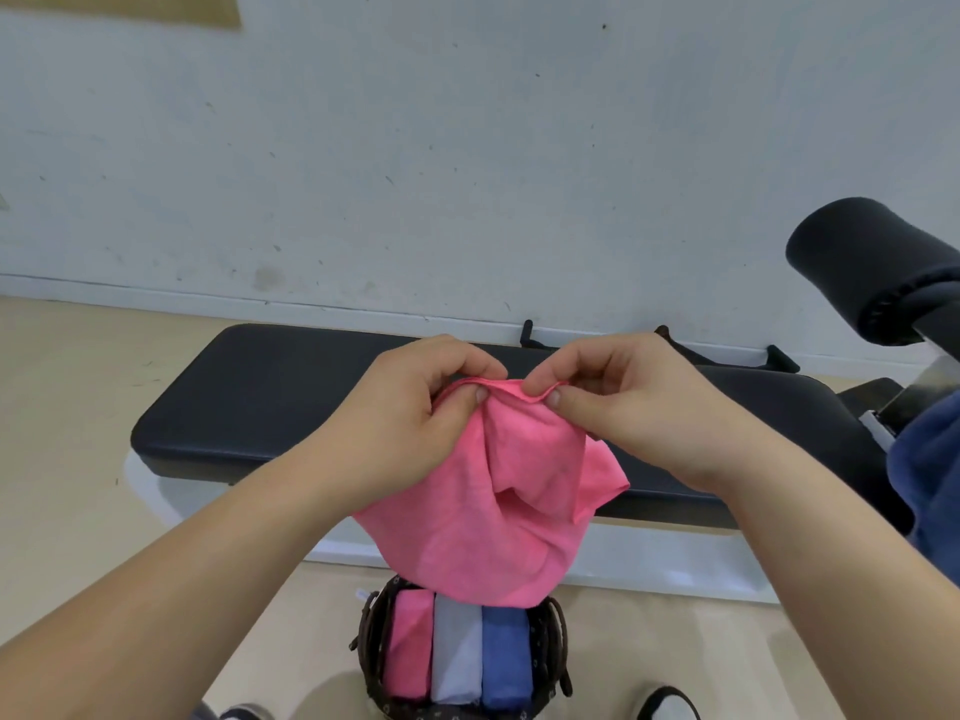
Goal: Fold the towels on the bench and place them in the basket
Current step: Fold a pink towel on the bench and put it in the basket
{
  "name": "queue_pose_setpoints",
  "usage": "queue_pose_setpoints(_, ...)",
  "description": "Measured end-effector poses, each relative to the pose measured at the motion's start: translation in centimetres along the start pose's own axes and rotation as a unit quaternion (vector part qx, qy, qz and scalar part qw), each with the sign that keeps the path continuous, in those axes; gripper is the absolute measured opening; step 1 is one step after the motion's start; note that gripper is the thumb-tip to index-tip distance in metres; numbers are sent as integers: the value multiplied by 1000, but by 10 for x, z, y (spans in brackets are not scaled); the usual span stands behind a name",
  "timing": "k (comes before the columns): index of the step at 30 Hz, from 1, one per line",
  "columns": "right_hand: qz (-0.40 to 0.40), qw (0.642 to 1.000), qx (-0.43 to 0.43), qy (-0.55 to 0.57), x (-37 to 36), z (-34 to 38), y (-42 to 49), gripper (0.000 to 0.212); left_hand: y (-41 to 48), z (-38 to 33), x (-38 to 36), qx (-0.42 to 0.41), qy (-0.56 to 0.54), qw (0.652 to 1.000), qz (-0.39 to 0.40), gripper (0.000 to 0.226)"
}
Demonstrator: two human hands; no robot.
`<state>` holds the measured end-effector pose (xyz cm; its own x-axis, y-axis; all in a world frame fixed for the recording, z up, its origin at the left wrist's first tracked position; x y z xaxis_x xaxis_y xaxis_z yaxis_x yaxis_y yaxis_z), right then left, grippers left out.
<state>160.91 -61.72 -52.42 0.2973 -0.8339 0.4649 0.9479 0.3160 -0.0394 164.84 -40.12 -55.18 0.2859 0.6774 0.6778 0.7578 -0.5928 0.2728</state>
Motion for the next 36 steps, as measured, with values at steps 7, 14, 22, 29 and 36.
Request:
queue_pose_setpoints(7, 9, 995, 12, 97, -3, -6, 0, 12, -4, -9, 3, 26, -103, 994, -16, 26)
queue_pose_setpoints(14, -26, 986, 14, 164, -6, -15, 2, 8, -2, -11, -2, -7, -44, 999, 6, 31)
queue_pose_setpoints(22, -47, 993, 49, 101, -3, -11, 1, 4, -2, -2, -5, -17, -2, 999, 50, 21)
queue_pose_setpoints(29, -18, 998, 30, 54, -7, -11, -2, 10, -1, -3, -2, -3, -33, 999, -11, 33)
queue_pose_setpoints(36, -96, 993, 33, 56, -6, -7, -3, 14, -3, -3, -8, -20, -49, 998, 26, 17)
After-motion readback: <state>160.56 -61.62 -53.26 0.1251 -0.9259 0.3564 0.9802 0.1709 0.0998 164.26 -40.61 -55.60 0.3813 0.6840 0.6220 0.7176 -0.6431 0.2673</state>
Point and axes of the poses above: each hand's wrist, its own y-axis towards the middle knuckle, its own x-axis out of the back of the hand, z = x × y, the point moved 1 cm from there along y, towards the middle knuckle, and after that the axes turned 12 degrees about z, right-handed, at the moved point
